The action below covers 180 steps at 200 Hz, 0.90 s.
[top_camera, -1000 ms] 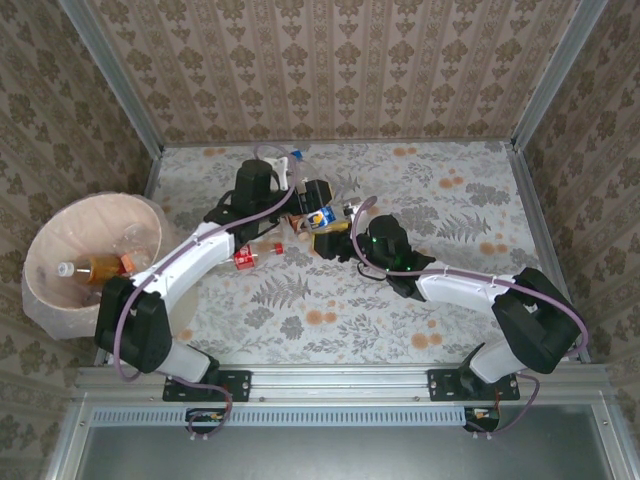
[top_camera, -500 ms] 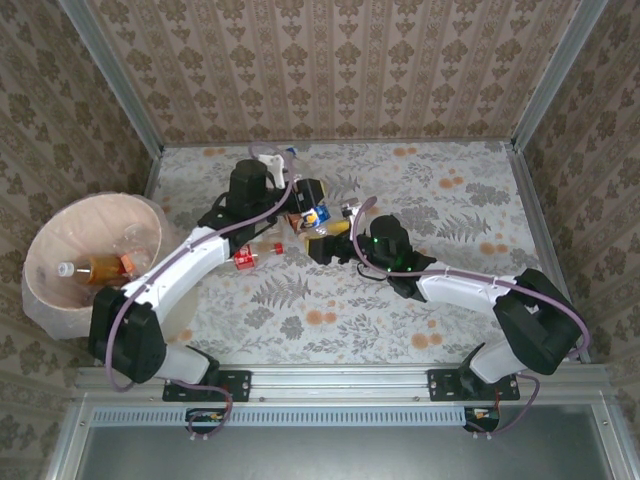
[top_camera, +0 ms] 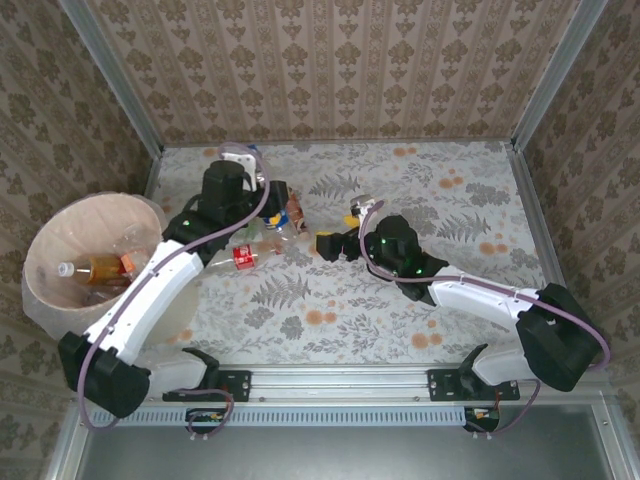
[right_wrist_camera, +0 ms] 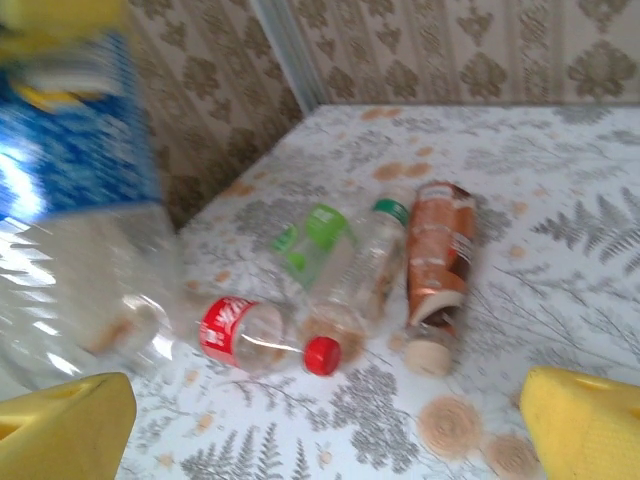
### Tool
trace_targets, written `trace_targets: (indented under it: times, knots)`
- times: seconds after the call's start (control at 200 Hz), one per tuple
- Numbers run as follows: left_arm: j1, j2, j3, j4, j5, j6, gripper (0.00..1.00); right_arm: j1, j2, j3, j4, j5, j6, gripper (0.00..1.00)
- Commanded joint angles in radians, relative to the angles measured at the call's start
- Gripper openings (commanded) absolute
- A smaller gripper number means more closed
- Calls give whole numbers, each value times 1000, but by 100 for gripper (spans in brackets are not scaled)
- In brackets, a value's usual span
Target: Put the plastic bottles in the bin
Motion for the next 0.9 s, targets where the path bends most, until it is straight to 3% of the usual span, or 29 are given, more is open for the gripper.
trace_targets:
  times: [0.0,0.21,0.31,0.515,0.72,0.895]
  knots:
    - [31,-77,50,-142,-125,84,58,0,4,26,-90,160,-12,100]
    - [105,-181,72,-232,-186,130,58,-20,60,56,-188,358,80,100]
    - [116,-208,122,-300,-234,173,58,-38,78,73,-233,364,117,100]
    - [116,-237,276,-439,-440,260,58,-49,105,90,-259,360,149,100]
    - [123,-250,368,-492,-633,324,59,-51,128,114,-278,347,158,100]
    - [153,-218,424,-514,-723,368,59,-52,140,127,-286,341,158,100]
